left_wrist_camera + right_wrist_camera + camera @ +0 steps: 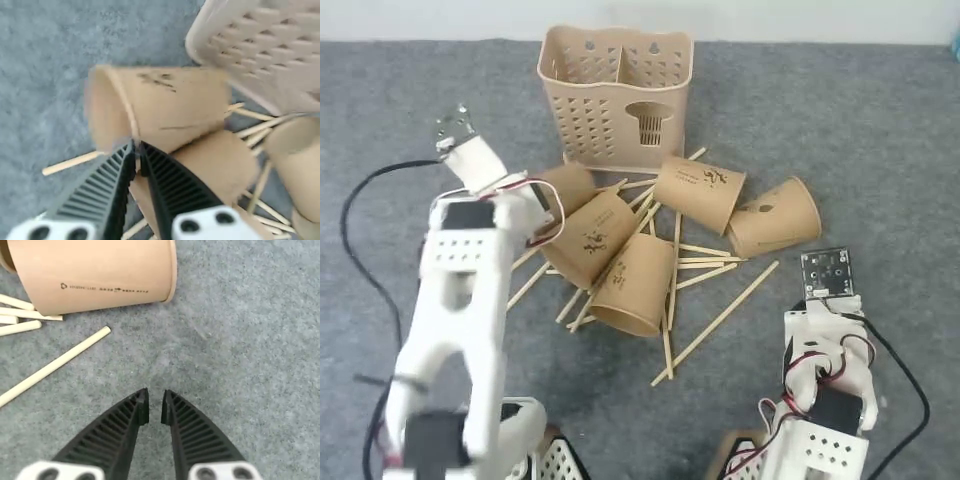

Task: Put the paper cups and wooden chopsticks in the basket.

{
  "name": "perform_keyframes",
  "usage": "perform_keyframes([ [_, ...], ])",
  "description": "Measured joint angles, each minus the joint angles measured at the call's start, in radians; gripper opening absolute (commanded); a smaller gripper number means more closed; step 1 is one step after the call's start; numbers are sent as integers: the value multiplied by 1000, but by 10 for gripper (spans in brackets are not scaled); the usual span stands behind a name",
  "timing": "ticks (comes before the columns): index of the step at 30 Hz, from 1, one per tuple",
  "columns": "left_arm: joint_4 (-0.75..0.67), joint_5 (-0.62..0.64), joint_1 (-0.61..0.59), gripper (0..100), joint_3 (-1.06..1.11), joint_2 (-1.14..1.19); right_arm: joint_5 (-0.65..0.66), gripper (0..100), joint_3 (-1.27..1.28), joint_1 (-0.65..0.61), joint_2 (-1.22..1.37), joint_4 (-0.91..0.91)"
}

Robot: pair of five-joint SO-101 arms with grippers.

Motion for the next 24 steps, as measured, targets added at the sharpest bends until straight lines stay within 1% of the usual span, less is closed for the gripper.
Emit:
perform_keyframes([
  [7, 35, -155, 2, 12, -15, -393, 0, 60, 0, 0, 0, 0],
  [10, 86, -181, 21, 12, -100, -446, 0, 60, 0, 0, 0, 0],
  [14, 219, -190, 29, 21, -259, -373, 0, 60, 0, 0, 0, 0],
  [16, 272, -186, 25, 70, -327, -293, 0, 60, 0, 0, 0, 0],
  [17, 295, -186, 15, 112, -351, -249, 0, 60, 0, 0, 0, 0],
  [20, 353, -69, -43, 225, -370, -123, 0, 60, 0, 0, 0, 0],
  [22, 376, -5, -95, 246, -368, -58, 0, 60, 0, 0, 0, 0],
  [24, 379, 23, -133, 246, -344, -44, 0, 60, 0, 0, 0, 0],
])
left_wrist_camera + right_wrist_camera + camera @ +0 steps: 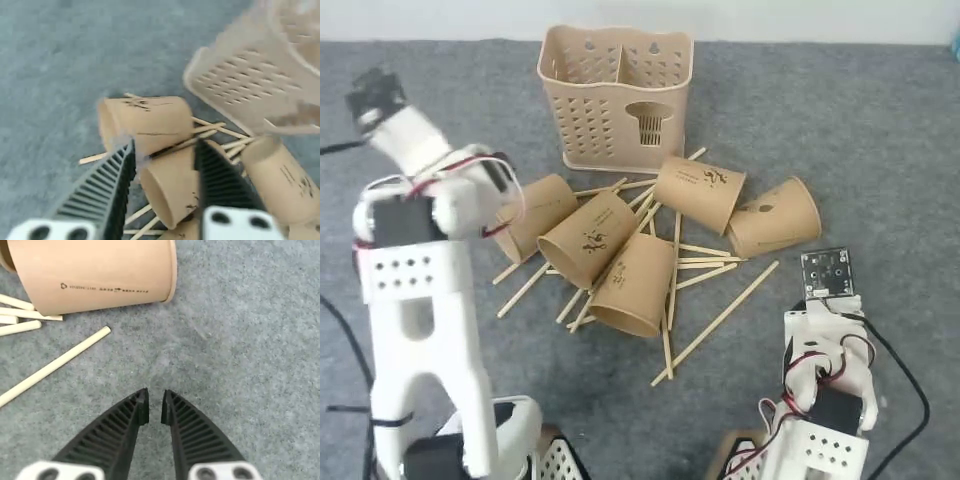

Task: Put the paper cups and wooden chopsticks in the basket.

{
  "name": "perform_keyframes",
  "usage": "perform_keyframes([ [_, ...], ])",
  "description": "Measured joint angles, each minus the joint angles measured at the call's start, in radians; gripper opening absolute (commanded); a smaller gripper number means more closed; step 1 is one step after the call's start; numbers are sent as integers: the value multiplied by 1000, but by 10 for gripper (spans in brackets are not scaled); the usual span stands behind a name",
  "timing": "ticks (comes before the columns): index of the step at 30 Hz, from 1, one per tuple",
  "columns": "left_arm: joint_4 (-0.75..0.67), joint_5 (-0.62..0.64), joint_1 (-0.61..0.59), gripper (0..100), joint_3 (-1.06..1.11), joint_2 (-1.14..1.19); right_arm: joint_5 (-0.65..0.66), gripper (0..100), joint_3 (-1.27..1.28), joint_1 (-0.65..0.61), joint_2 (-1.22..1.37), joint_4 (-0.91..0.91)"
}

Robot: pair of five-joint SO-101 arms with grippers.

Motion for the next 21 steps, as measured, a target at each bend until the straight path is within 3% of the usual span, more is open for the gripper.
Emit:
perform_keyframes([
  [4, -60, -8, -9, 246, 170, -2, 0, 60, 0, 0, 0, 0],
  [11, -361, -9, -14, 246, 503, -31, 0, 60, 0, 0, 0, 0],
  [21, -578, 32, -14, 151, 628, -31, 0, 60, 0, 0, 0, 0],
])
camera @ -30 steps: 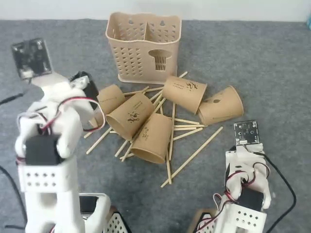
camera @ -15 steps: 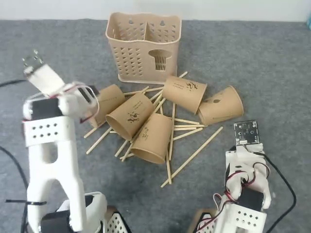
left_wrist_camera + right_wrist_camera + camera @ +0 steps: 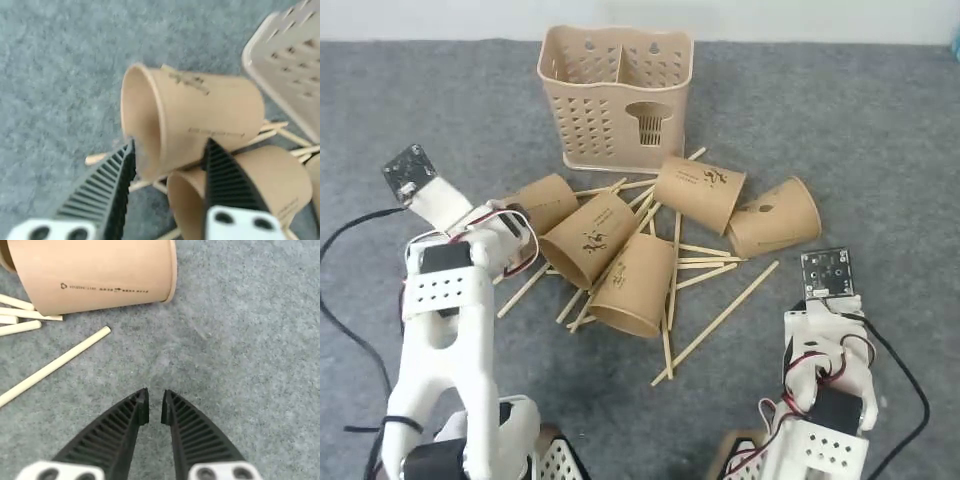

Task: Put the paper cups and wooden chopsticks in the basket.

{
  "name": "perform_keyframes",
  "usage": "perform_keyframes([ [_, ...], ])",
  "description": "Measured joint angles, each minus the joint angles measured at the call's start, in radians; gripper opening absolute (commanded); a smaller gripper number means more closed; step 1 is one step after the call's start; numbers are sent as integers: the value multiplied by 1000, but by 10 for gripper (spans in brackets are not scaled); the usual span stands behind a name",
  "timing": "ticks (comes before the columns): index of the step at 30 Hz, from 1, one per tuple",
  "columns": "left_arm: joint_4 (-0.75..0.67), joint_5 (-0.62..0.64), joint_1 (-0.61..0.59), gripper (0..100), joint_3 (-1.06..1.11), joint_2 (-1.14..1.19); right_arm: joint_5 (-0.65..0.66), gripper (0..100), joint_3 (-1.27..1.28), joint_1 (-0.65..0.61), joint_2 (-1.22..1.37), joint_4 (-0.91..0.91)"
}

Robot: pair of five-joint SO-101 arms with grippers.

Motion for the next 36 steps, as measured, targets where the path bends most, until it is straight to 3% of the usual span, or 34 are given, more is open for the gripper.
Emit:
perform_keyframes([
  [7, -103, 6, 55, 141, 37, 0, 0, 60, 0, 0, 0, 0],
  [11, -109, 2, 97, 0, 37, 0, 0, 60, 0, 0, 0, 0],
  [21, -109, -87, 101, 12, 37, -12, 0, 60, 0, 0, 0, 0],
  [27, 41, -213, 100, 12, -78, -12, 0, 60, 0, 0, 0, 0],
  [36, 176, -235, 100, 11, -259, -12, 0, 60, 0, 0, 0, 0],
])
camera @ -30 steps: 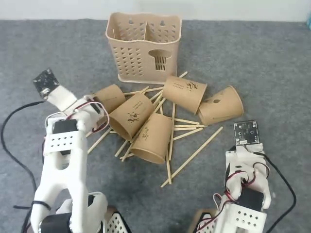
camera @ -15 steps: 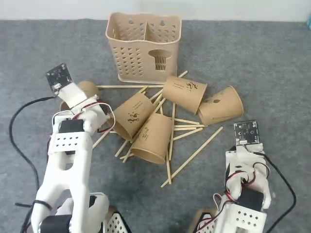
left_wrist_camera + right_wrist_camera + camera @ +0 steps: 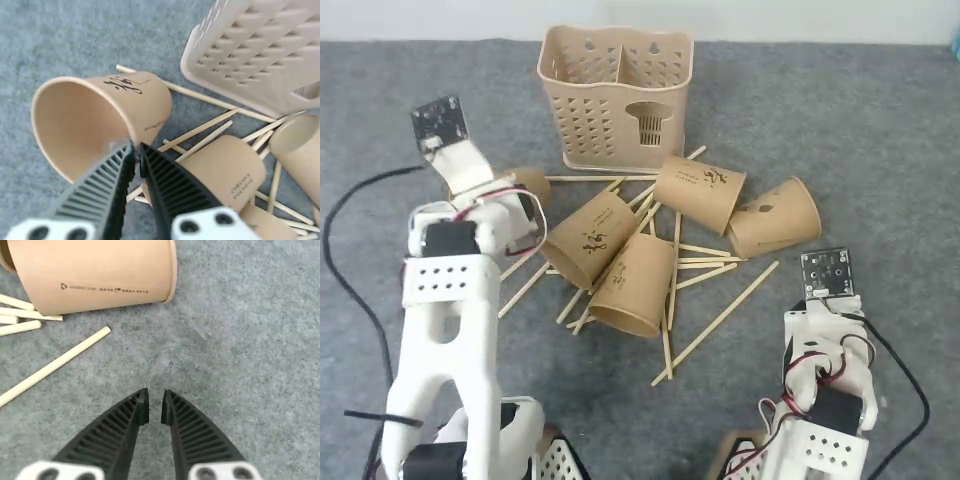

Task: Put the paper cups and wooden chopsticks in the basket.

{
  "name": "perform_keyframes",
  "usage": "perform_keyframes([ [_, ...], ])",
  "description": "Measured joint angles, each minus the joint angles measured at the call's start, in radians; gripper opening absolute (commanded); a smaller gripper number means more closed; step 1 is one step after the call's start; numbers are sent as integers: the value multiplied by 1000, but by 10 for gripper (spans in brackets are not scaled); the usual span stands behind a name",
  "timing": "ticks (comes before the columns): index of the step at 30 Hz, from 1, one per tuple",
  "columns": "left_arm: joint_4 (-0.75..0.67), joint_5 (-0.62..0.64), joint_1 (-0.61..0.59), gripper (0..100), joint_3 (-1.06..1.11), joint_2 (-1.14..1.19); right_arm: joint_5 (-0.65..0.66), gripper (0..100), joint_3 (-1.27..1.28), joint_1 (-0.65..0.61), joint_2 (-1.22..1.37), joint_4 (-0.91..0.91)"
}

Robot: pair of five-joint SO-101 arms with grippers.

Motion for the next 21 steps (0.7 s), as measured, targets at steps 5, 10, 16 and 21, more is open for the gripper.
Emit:
perform_keyframes([
  [5, 206, -64, 0, 11, -252, 0, 0, 60, 0, 0, 0, 0],
  [10, 354, -80, 5, 11, -539, 0, 0, 60, 0, 0, 0, 0],
  [16, 430, -84, 103, 11, -802, 14, 0, 60, 0, 0, 0, 0],
  [21, 477, -61, 184, 11, -1010, 172, 0, 60, 0, 0, 0, 0],
])
